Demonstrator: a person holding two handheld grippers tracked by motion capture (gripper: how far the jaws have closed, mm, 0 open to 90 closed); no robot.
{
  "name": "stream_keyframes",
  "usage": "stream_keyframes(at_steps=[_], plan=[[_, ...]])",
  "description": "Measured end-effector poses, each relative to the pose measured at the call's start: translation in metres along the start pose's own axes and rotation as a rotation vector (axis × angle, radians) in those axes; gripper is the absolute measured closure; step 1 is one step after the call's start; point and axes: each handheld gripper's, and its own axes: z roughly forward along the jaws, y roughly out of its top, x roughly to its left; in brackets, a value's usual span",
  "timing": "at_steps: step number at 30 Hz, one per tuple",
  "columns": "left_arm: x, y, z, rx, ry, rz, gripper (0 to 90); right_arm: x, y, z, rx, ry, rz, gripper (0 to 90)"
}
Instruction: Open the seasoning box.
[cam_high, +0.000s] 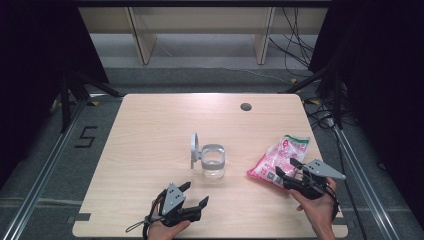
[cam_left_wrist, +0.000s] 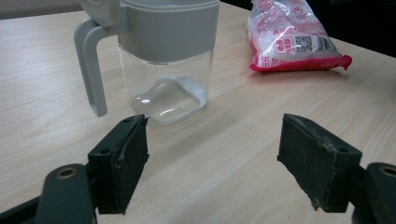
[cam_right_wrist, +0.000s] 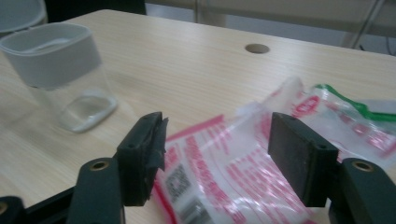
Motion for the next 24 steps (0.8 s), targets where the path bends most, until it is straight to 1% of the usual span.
stream_keyframes(at_steps=[1, 2, 3, 4, 5, 6, 7, 8, 9, 10, 11, 12, 13, 14, 15, 16, 17, 18, 19, 21, 22, 23, 24], plan=[[0.0, 0.0, 0.0, 0.005, -0.002, 0.01, 23.5, -0.002, -0.001, -0.002, -0.007, -0.023, 0.014, 35.2], [0.0, 0.0, 0.0, 0.007, -0.005, 0.016, 23.4, -0.005, -0.003, -0.005, -0.001, -0.045, -0.004, 35.1], [-0.001, 0.0, 0.0, 0.008, -0.003, -0.005, 23.4, -0.009, -0.005, -0.006, 0.004, -0.054, -0.017, 34.6], [0.0, 0.0, 0.0, 0.009, -0.006, 0.005, 23.3, -0.013, -0.007, -0.009, 0.008, -0.061, -0.038, 33.4], [-0.001, -0.001, 0.001, 0.006, -0.009, -0.008, 23.2, -0.014, -0.009, -0.009, -0.012, -0.078, -0.012, 32.8], [-0.001, -0.001, 0.001, 0.012, -0.003, -0.02, 23.1, -0.019, -0.01, -0.012, 0.011, -0.085, -0.047, 32.3], [0.0, 0.0, 0.001, 0.009, -0.009, -0.002, 23.1, -0.02, -0.011, -0.011, 0.002, -0.091, -0.013, 31.7], [-0.001, 0.0, 0.0, 0.013, -0.004, -0.015, 23.1, -0.021, -0.012, -0.01, -0.011, -0.103, -0.01, 31.6], [-0.001, 0.0, 0.0, 0.008, -0.003, -0.014, 23.1, -0.021, -0.013, -0.01, -0.002, -0.104, 0.016, 31.4], [-0.001, 0.0, 0.0, 0.006, -0.008, -0.017, 23.1, -0.025, -0.015, -0.01, 0.005, -0.103, 0.018, 30.8], [0.0, 0.001, 0.0, 0.006, -0.01, -0.019, 23.1, -0.026, -0.015, -0.01, 0.019, -0.104, 0.033, 30.8], [0.001, 0.0, -0.001, 0.01, -0.002, -0.025, 23.1, -0.028, -0.017, -0.009, 0.019, -0.107, 0.044, 30.7], [0.002, 0.001, -0.001, 0.007, -0.005, -0.015, 23.1, -0.026, -0.018, -0.009, 0.029, -0.12, 0.082, 30.5], [0.004, 0.001, -0.001, 0.007, -0.007, 0.005, 23.0, -0.03, -0.019, -0.007, 0.022, -0.116, 0.066, 30.2], [0.002, 0.001, -0.002, 0.012, 0.002, -0.015, 23.0, -0.032, -0.021, -0.006, 0.026, -0.119, 0.072, 29.3], [0.003, 0.001, -0.002, -0.002, -0.007, -0.02, 23.0, -0.031, -0.022, -0.005, 0.04, -0.122, 0.101, 28.7], [0.002, 0.001, -0.003, 0.009, 0.005, -0.024, 23.0, -0.032, -0.023, -0.004, 0.047, -0.125, 0.112, 28.6], [0.003, 0.001, -0.003, 0.003, -0.004, -0.018, 23.0, -0.036, -0.025, -0.003, 0.045, -0.105, 0.089, 28.6], [0.004, 0.001, -0.003, 0.002, -0.008, 0.002, 23.0, -0.035, -0.026, -0.003, 0.058, -0.118, 0.126, 28.5], [0.004, 0.002, -0.003, 0.009, -0.007, 0.006, 23.1, -0.038, -0.026, -0.003, 0.06, -0.116, 0.114, 27.9], [0.003, 0.002, -0.003, 0.012, -0.004, -0.002, 23.1, -0.037, -0.026, -0.004, 0.069, -0.115, 0.143, 27.5], [0.003, 0.002, -0.004, 0.021, -0.002, 0.007, 23.1, -0.042, -0.027, -0.001, 0.047, -0.132, 0.1, 27.2], [0.003, 0.002, -0.003, 0.018, -0.002, 0.004, 23.1, -0.042, -0.027, -0.001, 0.052, -0.114, 0.119, 27.1]])
